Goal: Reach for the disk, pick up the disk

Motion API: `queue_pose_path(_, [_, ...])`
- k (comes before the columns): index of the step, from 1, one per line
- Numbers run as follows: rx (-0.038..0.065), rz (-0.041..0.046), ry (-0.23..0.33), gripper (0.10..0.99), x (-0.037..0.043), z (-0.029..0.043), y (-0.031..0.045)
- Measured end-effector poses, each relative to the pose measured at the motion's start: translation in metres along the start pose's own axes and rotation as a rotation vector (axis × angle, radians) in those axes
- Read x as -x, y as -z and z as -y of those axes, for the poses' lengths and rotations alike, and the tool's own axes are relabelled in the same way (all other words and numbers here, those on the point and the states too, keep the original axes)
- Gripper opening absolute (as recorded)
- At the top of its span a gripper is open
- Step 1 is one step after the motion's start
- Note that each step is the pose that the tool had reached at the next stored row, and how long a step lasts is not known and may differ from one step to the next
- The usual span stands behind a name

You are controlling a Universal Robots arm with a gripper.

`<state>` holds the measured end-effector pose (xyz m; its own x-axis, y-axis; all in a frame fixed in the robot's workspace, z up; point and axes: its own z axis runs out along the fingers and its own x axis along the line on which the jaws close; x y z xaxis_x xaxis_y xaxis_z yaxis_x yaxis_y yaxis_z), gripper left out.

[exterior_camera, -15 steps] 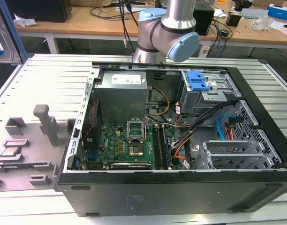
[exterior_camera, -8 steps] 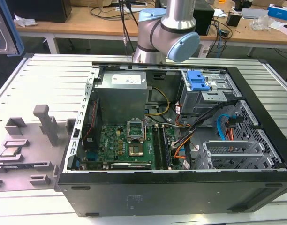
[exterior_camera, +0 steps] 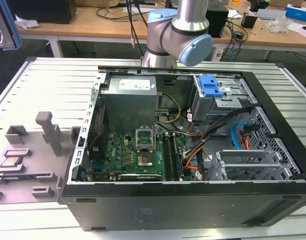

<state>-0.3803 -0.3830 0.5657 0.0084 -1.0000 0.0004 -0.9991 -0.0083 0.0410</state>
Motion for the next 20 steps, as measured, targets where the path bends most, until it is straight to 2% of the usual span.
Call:
queue_pose_path(7, [0.0,0.0,0.0,0.365,0.0002,0.0,0.018])
queue_pose_path(8, [0.001,-0.0002,0.0,0.365,0.0002,-0.0001,0.0245])
queue_pose_path(14, [0.001,0.0,0.0,0.365,0.0001,0.0022,0.024])
queue_pose_path(20, [0.001,0.0,0.0,0.365,0.0001,0.0149,0.0189])
